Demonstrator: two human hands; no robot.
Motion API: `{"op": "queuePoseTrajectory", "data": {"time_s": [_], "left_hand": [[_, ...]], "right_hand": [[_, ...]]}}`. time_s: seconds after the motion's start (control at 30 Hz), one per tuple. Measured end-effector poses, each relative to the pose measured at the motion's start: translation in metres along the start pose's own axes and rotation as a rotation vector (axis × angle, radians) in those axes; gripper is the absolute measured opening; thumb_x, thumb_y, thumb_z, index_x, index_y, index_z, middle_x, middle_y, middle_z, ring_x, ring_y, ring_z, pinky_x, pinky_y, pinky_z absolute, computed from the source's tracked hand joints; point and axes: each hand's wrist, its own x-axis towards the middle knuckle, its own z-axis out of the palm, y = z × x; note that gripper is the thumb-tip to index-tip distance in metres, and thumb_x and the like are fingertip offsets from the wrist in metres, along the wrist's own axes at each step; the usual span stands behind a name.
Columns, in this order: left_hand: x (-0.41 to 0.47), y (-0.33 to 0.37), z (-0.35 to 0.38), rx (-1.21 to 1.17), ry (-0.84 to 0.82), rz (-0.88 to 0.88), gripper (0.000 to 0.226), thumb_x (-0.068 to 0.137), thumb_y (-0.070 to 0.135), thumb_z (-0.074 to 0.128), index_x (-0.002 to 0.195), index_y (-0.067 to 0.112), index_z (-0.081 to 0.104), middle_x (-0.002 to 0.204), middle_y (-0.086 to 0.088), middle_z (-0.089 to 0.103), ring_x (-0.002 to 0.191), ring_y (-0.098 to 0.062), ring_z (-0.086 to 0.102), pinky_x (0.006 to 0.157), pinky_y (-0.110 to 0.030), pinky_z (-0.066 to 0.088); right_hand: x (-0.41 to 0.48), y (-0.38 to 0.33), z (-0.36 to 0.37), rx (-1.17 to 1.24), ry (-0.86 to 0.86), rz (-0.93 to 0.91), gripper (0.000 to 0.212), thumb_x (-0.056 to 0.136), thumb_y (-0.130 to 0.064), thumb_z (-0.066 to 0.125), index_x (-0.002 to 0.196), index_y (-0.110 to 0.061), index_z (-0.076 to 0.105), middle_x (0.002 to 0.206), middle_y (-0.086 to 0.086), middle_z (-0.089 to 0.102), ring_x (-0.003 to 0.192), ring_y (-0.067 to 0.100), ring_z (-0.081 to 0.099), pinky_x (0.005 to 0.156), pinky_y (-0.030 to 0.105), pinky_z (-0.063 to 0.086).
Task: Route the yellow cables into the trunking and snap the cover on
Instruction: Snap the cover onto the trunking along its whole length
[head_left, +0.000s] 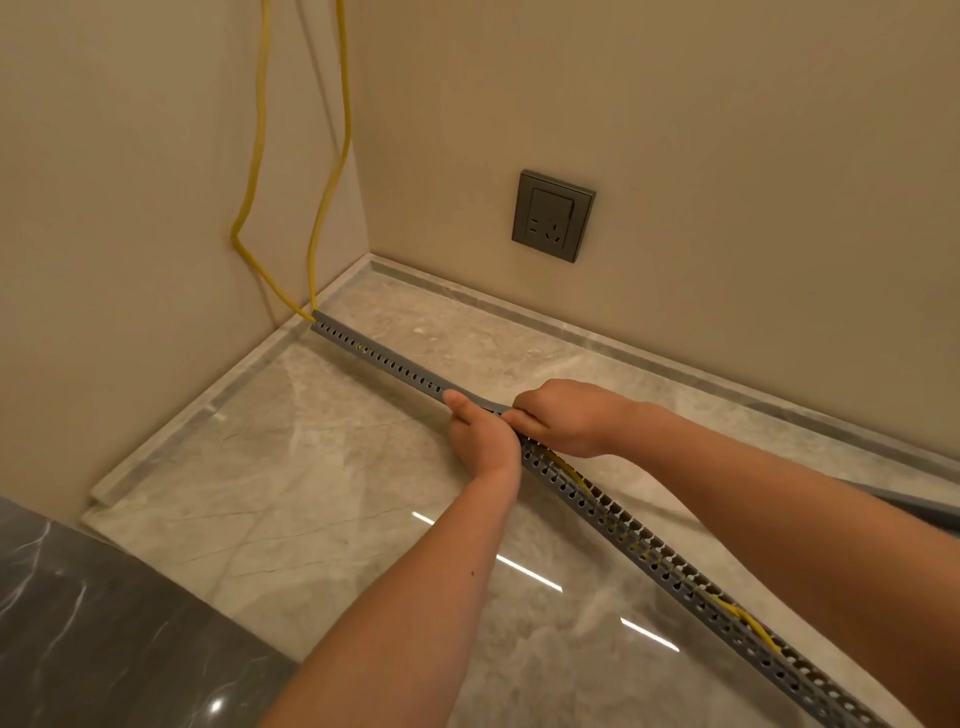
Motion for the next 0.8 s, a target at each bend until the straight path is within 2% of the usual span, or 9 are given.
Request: {"op": "queuePoseTrajectory", "data": {"time_s": [0.13,0.27,0.43,0.47,0.53,0.6,0.7,0.8], "left_hand": [[-0.002,0.001,-0.001,-0.012,-0.019,0.023,0.057,0.102,0.049,0.017,0.075,0.011,0.049,0.070,-0.001,0.054,0.068,-0.022,0.054,0.069,-0.033,0.044],[-0.002,0.000,0.000,-0.037,-0.027,0.041,0.055,0.102,0.049,0.018,0.069,0.017,0.049,0.070,-0.004,0.058,0.065,-0.022,0.057,0.065,-0.035,0.047],[-0.004,0.002,-0.003,-0.060,-0.038,0.062,0.052,0.103,0.046,0.018,0.071,0.017,0.047,0.070,0.002,0.053,0.064,-0.015,0.053,0.056,-0.025,0.043],[-0.004,0.001,-0.003,-0.058,-0.045,0.063,0.052,0.103,0.045,0.018,0.078,0.013,0.049,0.071,0.004,0.051,0.064,-0.013,0.051,0.056,-0.023,0.040],[-0.004,-0.001,-0.004,-0.042,-0.067,0.062,0.051,0.103,0.046,0.018,0.103,0.010,0.054,0.077,0.006,0.052,0.069,-0.012,0.050,0.058,-0.020,0.039],[0.001,-0.005,-0.006,-0.032,-0.132,0.049,0.058,0.101,0.051,0.019,0.119,0.009,0.053,0.089,0.000,0.060,0.079,-0.017,0.056,0.069,-0.028,0.048],[0.011,-0.009,-0.011,-0.004,-0.298,-0.004,0.061,0.099,0.056,0.022,0.113,0.008,0.057,0.093,-0.009,0.067,0.084,-0.024,0.066,0.071,-0.035,0.056],[0.016,-0.008,-0.019,0.000,-0.506,-0.080,0.050,0.102,0.046,0.031,0.102,0.007,0.061,0.089,-0.012,0.069,0.081,-0.022,0.069,0.071,-0.036,0.058]], "right_hand": [[0.000,0.000,0.001,-0.006,0.020,0.008,0.045,0.103,-0.041,0.030,0.081,-0.011,0.054,0.064,-0.001,0.048,0.059,0.016,0.044,0.064,0.032,0.034],[0.000,0.000,0.001,0.024,0.032,0.019,0.045,0.103,-0.040,0.029,0.076,-0.013,0.052,0.062,-0.001,0.049,0.057,0.015,0.043,0.063,0.032,0.034],[-0.003,-0.001,0.004,0.040,0.054,0.012,0.046,0.103,-0.043,0.028,0.078,-0.013,0.053,0.063,-0.002,0.050,0.057,0.013,0.044,0.062,0.032,0.034],[-0.004,-0.002,0.005,0.033,0.066,0.015,0.046,0.103,-0.044,0.028,0.079,-0.014,0.053,0.063,-0.003,0.049,0.058,0.013,0.045,0.062,0.032,0.034],[-0.005,-0.002,0.005,0.020,0.085,0.024,0.045,0.102,-0.045,0.028,0.081,-0.014,0.054,0.064,-0.004,0.049,0.060,0.015,0.046,0.061,0.032,0.035],[-0.006,-0.002,0.005,0.010,0.105,0.037,0.046,0.102,-0.045,0.028,0.082,-0.014,0.054,0.064,-0.003,0.050,0.062,0.017,0.048,0.061,0.032,0.036],[-0.009,0.005,0.002,-0.017,0.129,0.073,0.047,0.102,-0.045,0.027,0.084,-0.013,0.056,0.064,-0.004,0.049,0.066,0.020,0.050,0.062,0.032,0.036],[-0.017,0.013,0.004,-0.008,0.131,0.108,0.047,0.102,-0.044,0.026,0.087,-0.012,0.058,0.066,-0.002,0.050,0.069,0.021,0.050,0.063,0.032,0.036]]}}
